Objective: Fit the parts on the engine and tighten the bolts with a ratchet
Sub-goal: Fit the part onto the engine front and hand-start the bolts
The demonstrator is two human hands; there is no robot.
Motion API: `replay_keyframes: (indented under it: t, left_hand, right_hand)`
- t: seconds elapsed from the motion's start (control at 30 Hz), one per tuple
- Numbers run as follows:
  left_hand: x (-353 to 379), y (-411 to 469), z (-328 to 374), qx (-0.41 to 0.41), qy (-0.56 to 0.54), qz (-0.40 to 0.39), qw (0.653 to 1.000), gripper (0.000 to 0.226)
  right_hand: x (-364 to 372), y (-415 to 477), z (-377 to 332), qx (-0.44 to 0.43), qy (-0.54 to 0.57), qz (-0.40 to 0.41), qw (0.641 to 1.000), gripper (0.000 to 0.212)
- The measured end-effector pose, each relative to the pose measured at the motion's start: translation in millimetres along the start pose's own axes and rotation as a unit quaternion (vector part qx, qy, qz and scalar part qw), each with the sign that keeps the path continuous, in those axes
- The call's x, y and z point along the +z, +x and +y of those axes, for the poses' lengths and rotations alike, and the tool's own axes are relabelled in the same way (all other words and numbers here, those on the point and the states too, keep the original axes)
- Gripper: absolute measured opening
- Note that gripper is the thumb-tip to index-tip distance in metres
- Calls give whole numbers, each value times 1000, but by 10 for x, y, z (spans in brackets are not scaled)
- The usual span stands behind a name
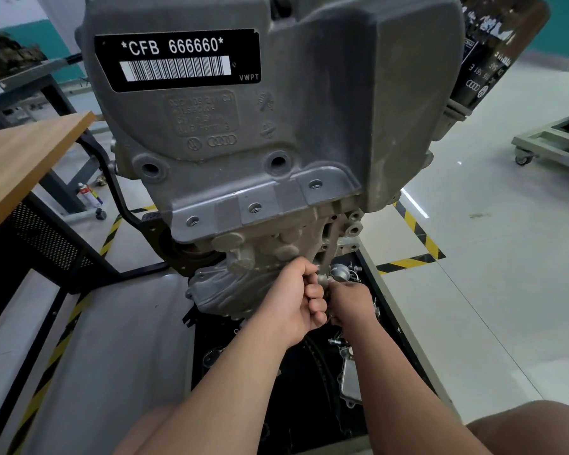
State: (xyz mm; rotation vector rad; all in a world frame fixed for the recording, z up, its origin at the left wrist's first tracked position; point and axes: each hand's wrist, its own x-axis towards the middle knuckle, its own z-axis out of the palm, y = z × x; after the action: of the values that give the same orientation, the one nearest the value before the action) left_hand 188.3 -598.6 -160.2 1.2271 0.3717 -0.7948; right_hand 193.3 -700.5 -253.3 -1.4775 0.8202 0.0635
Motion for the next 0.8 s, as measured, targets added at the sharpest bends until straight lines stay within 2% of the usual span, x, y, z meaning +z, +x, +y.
replay_keyframes:
  t: [0.37,0.57,0.63,0.7,0.77,0.8]
  left_hand:
    - [27,-58,11,-5,10,11,1000,24]
    - [0,-72,22,-14,16,-7,1000,17]
    - [-15,-120,27,-12,26,-14,999,19]
    - [-45,-212,30,-1,47,-12,999,27]
    - [-94,-376,40,29,61,-24,997,29]
    - [-112,-488,49,47,60,-31,997,28]
  right_hand:
    - [5,-73,10,23,72,-17,997,22]
    - [-31,-159,-81,67,107,-23,992,23]
    - [-62,-255,-177,47,50,-22,997,22]
    - [-118,-449,-319,-60,-125,-35,990,17]
    - [-189,-698,-483,-194,-304,-30,932,20]
    - [-243,-862,-573,-236,-337,-31,911,21]
